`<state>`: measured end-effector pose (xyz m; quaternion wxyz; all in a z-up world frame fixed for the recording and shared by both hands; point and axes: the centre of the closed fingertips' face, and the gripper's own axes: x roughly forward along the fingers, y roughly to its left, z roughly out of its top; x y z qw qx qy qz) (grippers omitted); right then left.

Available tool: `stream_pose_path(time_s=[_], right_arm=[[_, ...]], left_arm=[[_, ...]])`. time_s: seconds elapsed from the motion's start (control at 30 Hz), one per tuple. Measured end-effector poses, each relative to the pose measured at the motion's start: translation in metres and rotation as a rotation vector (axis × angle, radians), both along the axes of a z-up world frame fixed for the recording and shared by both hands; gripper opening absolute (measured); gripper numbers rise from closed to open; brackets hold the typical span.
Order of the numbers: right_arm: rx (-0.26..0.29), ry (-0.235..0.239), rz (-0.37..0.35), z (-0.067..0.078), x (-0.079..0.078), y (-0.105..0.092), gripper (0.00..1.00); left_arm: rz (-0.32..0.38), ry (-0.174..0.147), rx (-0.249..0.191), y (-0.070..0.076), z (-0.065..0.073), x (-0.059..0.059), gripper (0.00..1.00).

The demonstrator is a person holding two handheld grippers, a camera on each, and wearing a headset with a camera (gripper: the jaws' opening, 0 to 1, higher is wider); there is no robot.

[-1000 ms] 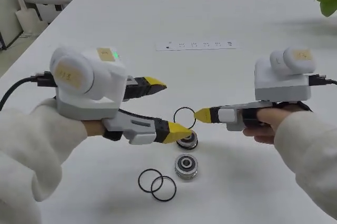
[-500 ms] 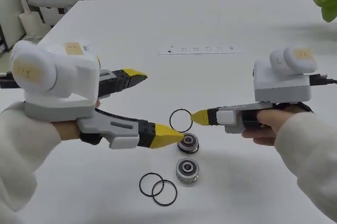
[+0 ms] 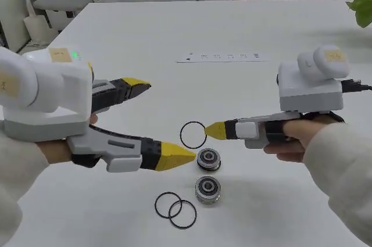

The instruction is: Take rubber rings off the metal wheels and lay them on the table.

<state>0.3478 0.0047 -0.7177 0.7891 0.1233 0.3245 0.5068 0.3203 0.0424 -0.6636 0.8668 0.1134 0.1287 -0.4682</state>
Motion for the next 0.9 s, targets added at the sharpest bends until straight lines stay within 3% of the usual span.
stream_pose_path(time_s=[0.13,0.27,0.67,0.9], right_arm=[[-0.006,0.004,0.02,-0.001,-0.005,0.005,0.0],[-0.007,0.006,0.052,0.0,-0.012,0.013,0.0],[-0.045,0.023,0.149,-0.013,-0.037,0.033,0.0],[-0.076,0.047,0.203,-0.027,-0.049,0.042,0.0]], left_arm=[[0.036,0.026,-0.043,0.01,-0.006,-0.013,0.92],[0.042,0.038,-0.017,0.018,-0.016,-0.025,0.92],[0.063,0.08,-0.02,0.034,-0.035,-0.046,0.96],[0.074,0.097,-0.002,0.04,-0.045,-0.05,0.98]])
